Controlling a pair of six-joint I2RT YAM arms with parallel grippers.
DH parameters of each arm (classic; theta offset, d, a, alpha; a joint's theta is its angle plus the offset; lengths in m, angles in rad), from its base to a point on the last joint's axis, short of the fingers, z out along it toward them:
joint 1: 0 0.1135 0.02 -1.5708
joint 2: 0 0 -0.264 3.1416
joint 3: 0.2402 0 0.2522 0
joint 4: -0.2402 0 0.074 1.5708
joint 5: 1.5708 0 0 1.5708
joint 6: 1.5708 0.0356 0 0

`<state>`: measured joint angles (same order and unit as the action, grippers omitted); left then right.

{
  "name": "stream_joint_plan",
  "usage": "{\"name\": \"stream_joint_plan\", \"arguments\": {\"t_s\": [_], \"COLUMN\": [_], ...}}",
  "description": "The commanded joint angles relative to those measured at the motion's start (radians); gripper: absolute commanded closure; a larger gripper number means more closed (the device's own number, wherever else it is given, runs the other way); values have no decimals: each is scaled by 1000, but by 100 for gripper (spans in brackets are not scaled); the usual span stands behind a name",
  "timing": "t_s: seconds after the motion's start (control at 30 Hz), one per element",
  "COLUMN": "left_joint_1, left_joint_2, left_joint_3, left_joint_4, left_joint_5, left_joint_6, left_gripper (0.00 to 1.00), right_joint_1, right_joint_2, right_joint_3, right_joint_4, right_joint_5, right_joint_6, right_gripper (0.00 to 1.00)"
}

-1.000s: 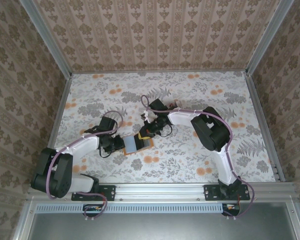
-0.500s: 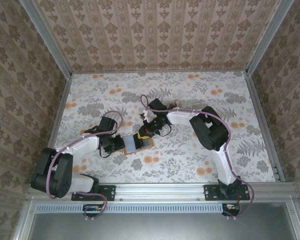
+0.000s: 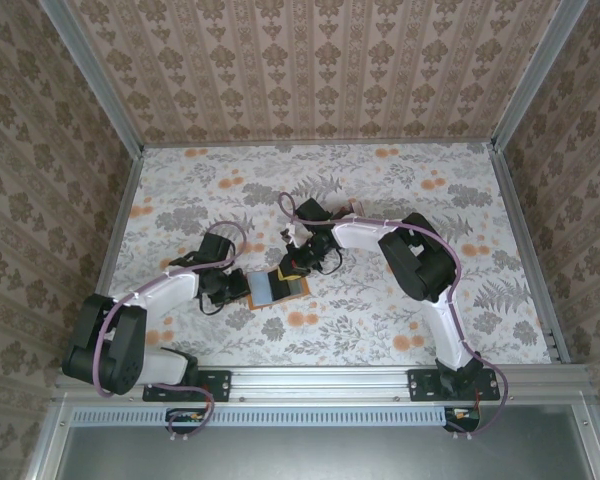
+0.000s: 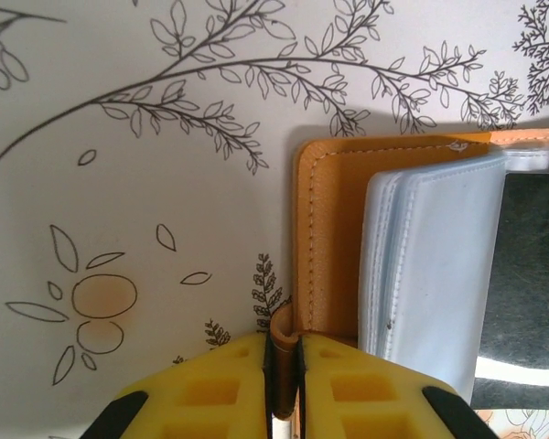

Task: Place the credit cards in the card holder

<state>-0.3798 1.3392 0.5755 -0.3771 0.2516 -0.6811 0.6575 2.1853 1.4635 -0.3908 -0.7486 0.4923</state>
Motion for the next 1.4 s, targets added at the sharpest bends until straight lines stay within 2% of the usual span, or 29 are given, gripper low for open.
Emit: {"name": "stream_joint_plan", "arguments": {"t_s": [0.0,0.2,0.43,0.6,1.03,1.37], "left_joint_1": [-13,-26,-34,-36,-44,-45], "left_joint_2": [44,60,64,55,84,89], "left_joint_3": [-13,-4,4,2,23,20], "left_joint_4": [19,20,13,11,20,18], "left_joint_5": [11,3,-1,-6,-1,-8], "left_joint_6": [-14,-13,-13,-20,-15,-14], "left_gripper": [86,87,88,89,90,90], "right_joint_1": [26,43,42,47,99,99], "right_joint_2": [24,43,75,106,95,18], "right_joint_3": [21,95,121,153,232,225], "right_joint_4": [-120,-141,-141,-251,-334,-366], "right_joint_5": [129,149,63,165,330,403], "right_joint_6": [-30,-45,-47,-93,-142,-157], "right_gripper": [95,94,94,93,90,75]}}
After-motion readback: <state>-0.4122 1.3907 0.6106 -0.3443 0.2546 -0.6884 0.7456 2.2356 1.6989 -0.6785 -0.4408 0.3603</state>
